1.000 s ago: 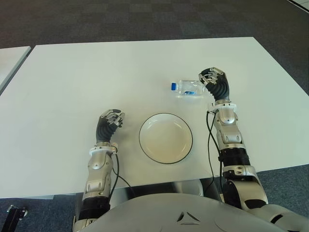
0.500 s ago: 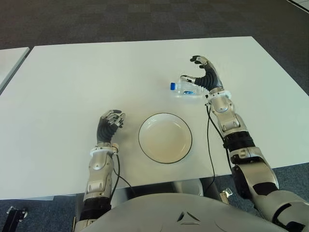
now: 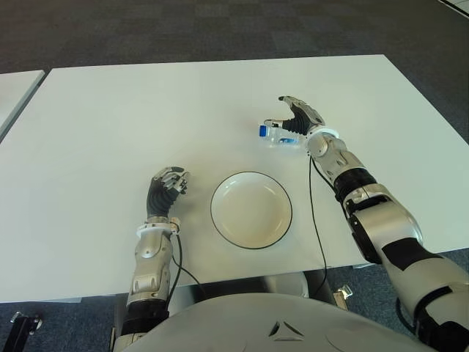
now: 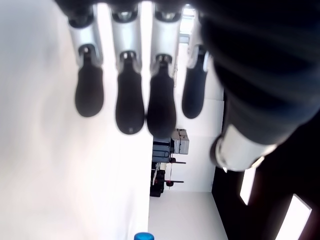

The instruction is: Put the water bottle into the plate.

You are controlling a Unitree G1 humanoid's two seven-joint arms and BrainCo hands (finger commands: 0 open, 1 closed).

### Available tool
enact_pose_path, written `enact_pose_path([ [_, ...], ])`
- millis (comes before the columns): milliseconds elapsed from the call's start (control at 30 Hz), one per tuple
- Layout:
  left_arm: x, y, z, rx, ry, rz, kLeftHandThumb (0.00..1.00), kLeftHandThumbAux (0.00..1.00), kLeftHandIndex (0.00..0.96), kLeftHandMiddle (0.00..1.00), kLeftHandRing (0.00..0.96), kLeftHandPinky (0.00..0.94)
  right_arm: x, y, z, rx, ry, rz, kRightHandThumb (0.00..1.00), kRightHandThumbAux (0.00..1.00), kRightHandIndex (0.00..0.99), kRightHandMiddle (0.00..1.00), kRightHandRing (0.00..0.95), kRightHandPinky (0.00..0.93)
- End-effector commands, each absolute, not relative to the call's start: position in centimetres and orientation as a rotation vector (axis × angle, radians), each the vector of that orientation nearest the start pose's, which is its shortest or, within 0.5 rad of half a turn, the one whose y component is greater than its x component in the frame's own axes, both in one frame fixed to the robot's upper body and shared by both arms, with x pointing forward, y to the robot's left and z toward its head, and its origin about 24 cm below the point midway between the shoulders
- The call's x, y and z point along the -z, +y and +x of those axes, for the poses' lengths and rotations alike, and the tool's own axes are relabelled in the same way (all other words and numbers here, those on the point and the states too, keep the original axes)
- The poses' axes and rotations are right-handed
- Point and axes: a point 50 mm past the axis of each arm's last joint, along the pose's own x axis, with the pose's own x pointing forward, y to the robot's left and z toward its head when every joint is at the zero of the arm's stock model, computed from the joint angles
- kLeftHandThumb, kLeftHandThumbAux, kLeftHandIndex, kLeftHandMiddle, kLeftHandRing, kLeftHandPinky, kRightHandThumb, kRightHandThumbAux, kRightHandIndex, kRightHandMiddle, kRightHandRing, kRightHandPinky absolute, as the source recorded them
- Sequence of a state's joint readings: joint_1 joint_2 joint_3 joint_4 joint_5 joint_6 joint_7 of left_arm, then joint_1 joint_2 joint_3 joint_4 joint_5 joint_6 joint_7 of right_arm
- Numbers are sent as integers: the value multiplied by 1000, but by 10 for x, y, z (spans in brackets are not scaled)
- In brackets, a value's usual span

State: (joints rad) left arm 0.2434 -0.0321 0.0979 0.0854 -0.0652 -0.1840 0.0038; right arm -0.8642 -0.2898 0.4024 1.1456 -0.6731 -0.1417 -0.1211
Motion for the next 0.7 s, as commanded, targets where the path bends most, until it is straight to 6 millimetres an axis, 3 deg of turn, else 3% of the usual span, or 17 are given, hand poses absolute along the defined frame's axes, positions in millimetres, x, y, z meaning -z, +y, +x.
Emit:
enact_pose_path([
  [33, 17, 183, 189, -193, 158, -68, 706, 713, 435, 669, 649, 632, -48, -152, 382, -315, 145, -1367, 517, 298, 0, 0, 0, 0],
  [700, 15, 187, 187, -208, 143, -65, 706, 713, 435, 671, 652, 635, -28, -159, 374, -395, 332, -1530, 628, 279, 0, 0, 0, 0],
])
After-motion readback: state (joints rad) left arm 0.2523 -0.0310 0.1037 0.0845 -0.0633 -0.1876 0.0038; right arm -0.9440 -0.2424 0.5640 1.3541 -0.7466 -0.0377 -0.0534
